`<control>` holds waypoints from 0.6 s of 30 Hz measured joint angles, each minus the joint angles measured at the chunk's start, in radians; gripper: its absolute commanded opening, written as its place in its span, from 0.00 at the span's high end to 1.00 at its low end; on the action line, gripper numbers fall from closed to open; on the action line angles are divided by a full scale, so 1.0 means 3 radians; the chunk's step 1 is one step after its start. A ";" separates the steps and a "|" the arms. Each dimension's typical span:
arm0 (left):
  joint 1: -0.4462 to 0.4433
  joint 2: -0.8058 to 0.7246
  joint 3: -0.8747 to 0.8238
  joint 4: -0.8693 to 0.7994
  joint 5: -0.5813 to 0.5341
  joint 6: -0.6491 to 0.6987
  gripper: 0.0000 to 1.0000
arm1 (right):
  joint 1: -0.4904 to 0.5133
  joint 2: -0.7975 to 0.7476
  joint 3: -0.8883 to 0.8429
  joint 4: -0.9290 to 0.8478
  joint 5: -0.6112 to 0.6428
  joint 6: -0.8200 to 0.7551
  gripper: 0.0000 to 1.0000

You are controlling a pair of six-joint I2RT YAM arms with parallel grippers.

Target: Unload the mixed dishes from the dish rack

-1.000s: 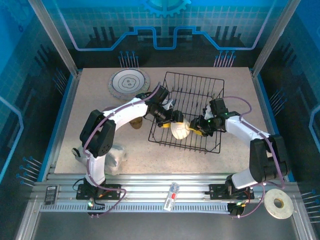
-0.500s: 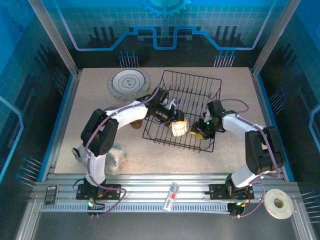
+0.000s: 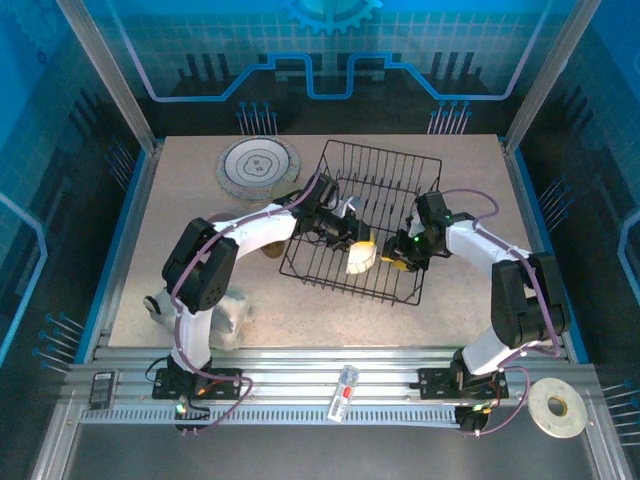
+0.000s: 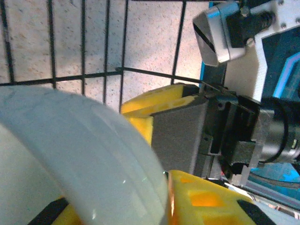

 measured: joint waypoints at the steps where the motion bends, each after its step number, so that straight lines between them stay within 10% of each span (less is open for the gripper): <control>1: 0.0011 0.0000 0.0000 0.0004 -0.0008 -0.0033 1.00 | -0.0015 0.0000 0.0013 -0.0025 0.0000 -0.0004 0.61; 18: 0.0261 -0.0455 0.0403 -0.0276 -0.0193 -0.0150 1.00 | -0.0168 -0.0170 0.0018 -0.0173 0.0018 -0.0039 0.60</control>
